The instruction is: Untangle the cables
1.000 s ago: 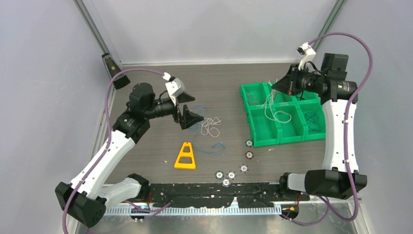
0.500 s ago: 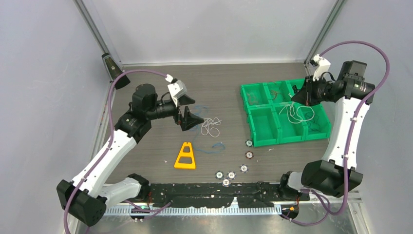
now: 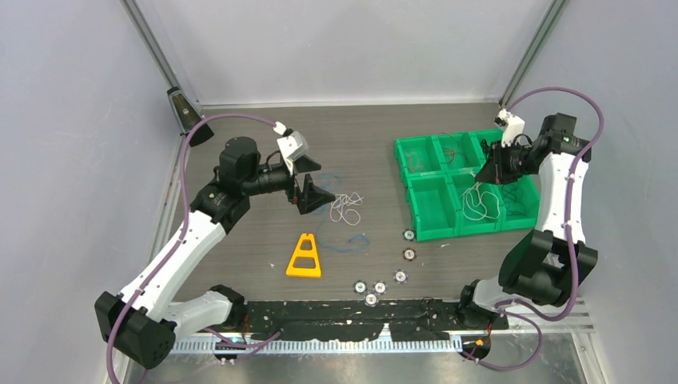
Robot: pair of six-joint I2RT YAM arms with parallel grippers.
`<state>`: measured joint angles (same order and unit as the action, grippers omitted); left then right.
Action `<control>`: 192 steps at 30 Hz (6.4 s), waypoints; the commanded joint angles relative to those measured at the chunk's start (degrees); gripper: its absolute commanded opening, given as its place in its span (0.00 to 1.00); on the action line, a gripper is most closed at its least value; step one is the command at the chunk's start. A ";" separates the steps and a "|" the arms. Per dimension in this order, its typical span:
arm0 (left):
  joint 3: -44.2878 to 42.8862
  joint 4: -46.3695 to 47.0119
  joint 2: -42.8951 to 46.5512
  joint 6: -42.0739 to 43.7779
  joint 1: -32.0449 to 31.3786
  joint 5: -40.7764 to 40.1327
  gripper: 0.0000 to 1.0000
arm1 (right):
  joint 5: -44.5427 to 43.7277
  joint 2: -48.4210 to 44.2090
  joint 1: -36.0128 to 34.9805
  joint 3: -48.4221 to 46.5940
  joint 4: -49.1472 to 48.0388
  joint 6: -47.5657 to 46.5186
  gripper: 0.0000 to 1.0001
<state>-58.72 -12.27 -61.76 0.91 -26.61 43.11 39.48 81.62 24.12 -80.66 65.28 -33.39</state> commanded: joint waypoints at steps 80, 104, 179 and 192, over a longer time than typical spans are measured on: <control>5.04 -10.51 -7.53 -10.21 14.98 -8.71 0.99 | -10.28 26.40 -45.01 -19.40 -11.62 11.11 0.89; 3.36 -6.63 -13.76 -10.64 17.81 -3.50 0.96 | -2.64 27.02 -49.67 -18.38 -14.52 7.02 0.05; 2.63 -6.30 -17.88 -12.70 24.42 -10.98 0.93 | -13.15 38.37 -51.09 -29.51 -19.69 26.05 0.87; 6.21 -14.89 -4.56 -9.10 26.35 -13.57 0.96 | -21.57 55.92 -59.40 -41.01 -25.92 39.36 0.91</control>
<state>-53.39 -24.05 -69.73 -10.35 -0.56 30.15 21.21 136.25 -35.53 -117.93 43.97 1.13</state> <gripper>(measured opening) 0.955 0.955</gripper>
